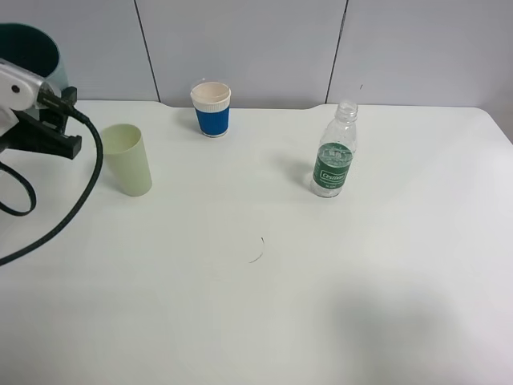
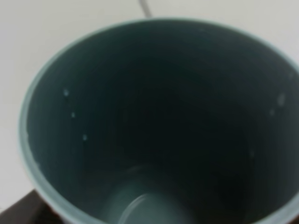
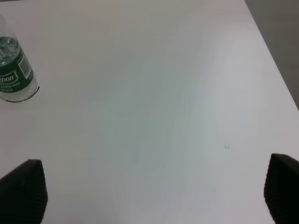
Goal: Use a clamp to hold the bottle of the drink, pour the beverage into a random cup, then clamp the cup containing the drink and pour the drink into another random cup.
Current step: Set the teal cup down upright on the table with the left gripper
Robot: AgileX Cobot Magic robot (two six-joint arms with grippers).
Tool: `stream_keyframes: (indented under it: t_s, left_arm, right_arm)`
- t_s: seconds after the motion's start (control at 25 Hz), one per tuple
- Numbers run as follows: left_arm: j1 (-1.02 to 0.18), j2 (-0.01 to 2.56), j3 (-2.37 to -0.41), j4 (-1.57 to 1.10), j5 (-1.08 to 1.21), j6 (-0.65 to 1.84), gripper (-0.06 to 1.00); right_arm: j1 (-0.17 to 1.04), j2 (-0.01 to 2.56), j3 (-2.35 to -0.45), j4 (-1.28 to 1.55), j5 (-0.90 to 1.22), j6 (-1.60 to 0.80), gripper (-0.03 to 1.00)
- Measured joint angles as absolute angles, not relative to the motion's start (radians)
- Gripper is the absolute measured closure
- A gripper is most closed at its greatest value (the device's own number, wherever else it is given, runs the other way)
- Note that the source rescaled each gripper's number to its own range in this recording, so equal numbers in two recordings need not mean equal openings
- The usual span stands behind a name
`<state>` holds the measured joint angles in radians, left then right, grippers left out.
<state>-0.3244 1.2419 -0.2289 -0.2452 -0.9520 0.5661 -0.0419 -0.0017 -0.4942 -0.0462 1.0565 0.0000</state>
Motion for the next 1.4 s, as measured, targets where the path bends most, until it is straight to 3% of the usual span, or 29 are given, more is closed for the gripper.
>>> stream_keyframes:
  t_s: [0.52, 0.88, 1.4]
  left_arm:
    - [-0.325, 1.242, -0.155, 0.398, -0.945, 0.154, 0.94]
    - [-0.325, 1.280, -0.137, 0.321, -0.929, -0.057, 0.94]
    - [-0.325, 1.487, -0.100, 0.285, -1.035, -0.099, 0.94]
  right_arm:
    - [-0.042, -0.002, -0.494, -0.046, 1.056, 0.000, -0.01]
    - [-0.042, -0.002, -0.494, -0.046, 1.056, 0.000, -0.01]
    - [-0.042, -0.002, -0.494, -0.046, 1.056, 0.000, -0.01]
